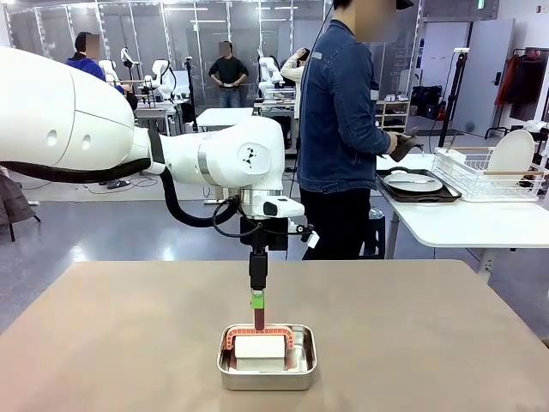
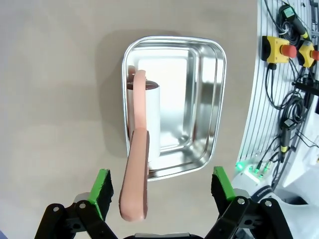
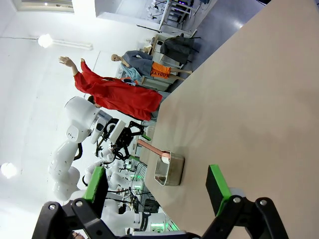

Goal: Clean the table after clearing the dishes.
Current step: When the right (or left) Handle tray is removed, use the right hand (or left hand) to clean the right (or left) side of the table with the Lint Roller.

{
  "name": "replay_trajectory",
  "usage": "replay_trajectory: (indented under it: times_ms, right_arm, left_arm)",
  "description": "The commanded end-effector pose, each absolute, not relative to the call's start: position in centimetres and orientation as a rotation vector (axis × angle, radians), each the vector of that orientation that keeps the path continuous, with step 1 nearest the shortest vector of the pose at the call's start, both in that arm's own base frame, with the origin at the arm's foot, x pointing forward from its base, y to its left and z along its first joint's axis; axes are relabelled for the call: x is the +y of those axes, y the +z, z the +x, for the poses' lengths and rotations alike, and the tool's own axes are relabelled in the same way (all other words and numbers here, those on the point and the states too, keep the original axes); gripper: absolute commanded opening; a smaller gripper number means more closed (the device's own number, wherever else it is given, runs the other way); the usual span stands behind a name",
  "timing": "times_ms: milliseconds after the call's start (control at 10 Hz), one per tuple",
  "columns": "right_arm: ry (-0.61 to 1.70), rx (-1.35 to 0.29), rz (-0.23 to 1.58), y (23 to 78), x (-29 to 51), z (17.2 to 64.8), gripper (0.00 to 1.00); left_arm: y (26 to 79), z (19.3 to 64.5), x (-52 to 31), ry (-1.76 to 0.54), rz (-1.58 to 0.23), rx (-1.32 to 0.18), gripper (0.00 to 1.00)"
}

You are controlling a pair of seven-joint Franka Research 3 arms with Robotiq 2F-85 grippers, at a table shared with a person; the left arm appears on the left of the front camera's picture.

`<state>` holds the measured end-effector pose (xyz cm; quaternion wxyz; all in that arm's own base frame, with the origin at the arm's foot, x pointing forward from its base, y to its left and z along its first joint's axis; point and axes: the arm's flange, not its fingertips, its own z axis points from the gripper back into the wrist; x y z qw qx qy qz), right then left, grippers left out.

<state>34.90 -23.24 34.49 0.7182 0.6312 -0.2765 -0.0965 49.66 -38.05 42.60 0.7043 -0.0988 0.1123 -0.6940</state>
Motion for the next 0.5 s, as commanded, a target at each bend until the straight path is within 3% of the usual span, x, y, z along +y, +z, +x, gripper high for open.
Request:
replay_trajectory:
  times_ms: [0,100,200,300,400]
  right_arm:
    - [-0.221,-0.601,1.395,34.93,-23.22,34.82,1.00]
    - [-0.221,-0.601,1.395,34.93,-23.22,34.82,1.00]
    - [-0.221,-0.601,1.395,34.93,-23.22,34.82,1.00]
    - [-0.221,-0.601,1.395,34.93,-23.22,34.82,1.00]
    - [-0.221,-0.601,1.395,34.93,-23.22,34.82,1.00]
  left_arm:
    - [42.37,48.42,-36.99,-1.503,-0.238,0.222,1.00]
    - [42.35,48.48,-36.90,-1.510,-0.261,0.214,0.93]
    - [42.07,48.56,-37.06,-1.510,-0.258,0.212,0.63]
    - [42.10,48.67,-37.05,-1.530,-0.237,0.209,0.41]
    - [42.28,48.64,-37.13,-1.528,-0.237,0.196,0.03]
